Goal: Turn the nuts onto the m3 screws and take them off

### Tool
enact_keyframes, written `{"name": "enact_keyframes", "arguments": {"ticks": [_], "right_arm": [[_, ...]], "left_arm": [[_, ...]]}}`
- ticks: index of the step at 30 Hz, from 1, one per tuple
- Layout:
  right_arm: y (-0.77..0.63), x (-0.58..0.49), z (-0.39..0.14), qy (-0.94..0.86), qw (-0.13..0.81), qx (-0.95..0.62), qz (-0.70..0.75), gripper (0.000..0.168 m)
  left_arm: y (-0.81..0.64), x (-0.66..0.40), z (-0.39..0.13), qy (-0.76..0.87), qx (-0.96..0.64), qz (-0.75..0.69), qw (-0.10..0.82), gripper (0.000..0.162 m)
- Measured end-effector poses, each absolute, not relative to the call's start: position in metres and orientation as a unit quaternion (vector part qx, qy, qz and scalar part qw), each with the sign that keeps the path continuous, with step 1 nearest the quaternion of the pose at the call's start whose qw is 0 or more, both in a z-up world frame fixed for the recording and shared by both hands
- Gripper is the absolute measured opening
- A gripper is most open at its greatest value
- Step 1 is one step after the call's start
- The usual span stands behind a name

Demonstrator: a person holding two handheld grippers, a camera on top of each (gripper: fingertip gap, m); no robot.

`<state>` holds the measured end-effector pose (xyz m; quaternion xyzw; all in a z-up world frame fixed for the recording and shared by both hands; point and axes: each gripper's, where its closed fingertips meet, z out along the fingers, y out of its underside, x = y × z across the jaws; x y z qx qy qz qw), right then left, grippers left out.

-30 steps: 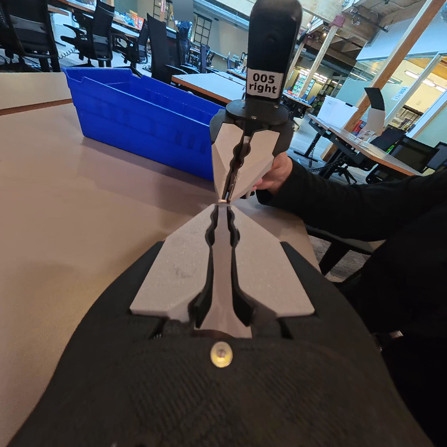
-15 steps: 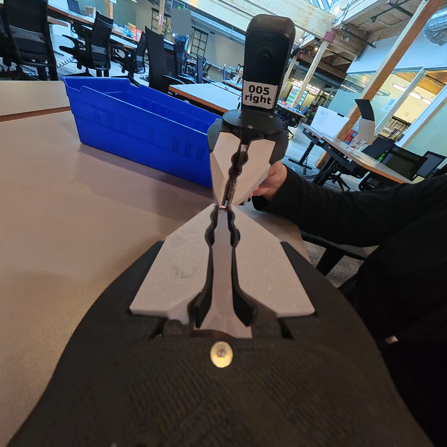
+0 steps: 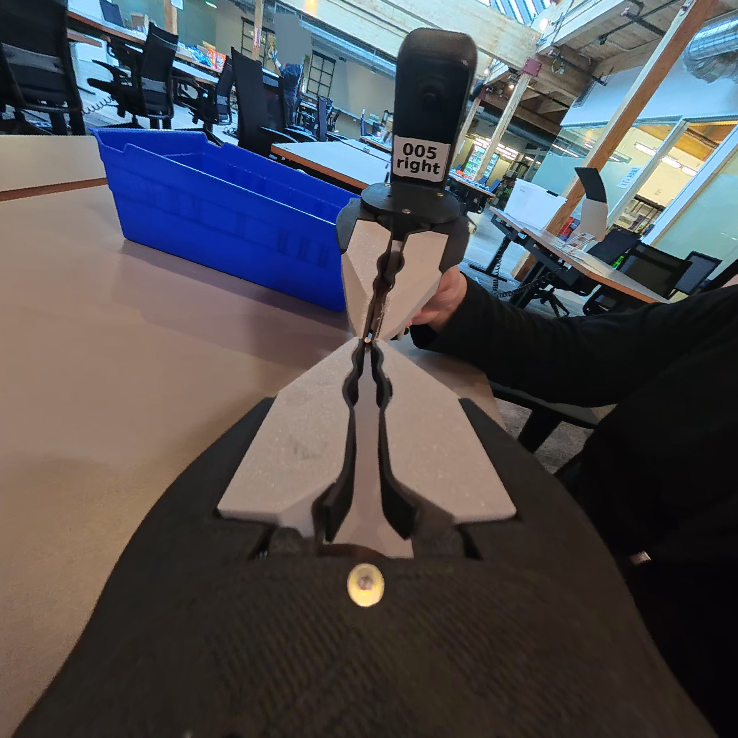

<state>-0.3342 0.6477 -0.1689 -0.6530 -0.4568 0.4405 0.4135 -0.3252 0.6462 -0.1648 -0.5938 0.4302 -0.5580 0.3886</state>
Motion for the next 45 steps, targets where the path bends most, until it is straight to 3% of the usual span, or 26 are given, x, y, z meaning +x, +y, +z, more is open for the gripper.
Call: {"name": "enact_keyframes", "arguments": {"ticks": [23, 28, 45], "right_arm": [[0.645, -0.336, -0.183, -0.487, 0.4, -0.66, 0.409, 0.01], [0.644, -0.342, -0.188, -0.492, 0.399, -0.66, 0.404, 0.002], [0.639, -0.357, -0.196, -0.492, 0.392, -0.657, 0.416, 0.0]], "left_arm": [[0.646, -0.326, -0.162, 0.437, -0.59, -0.545, 0.406, 0.001], [0.644, -0.325, -0.164, 0.439, -0.591, -0.545, 0.401, 0.001], [0.64, -0.32, -0.166, 0.445, -0.59, -0.545, 0.396, 0.001]]}}
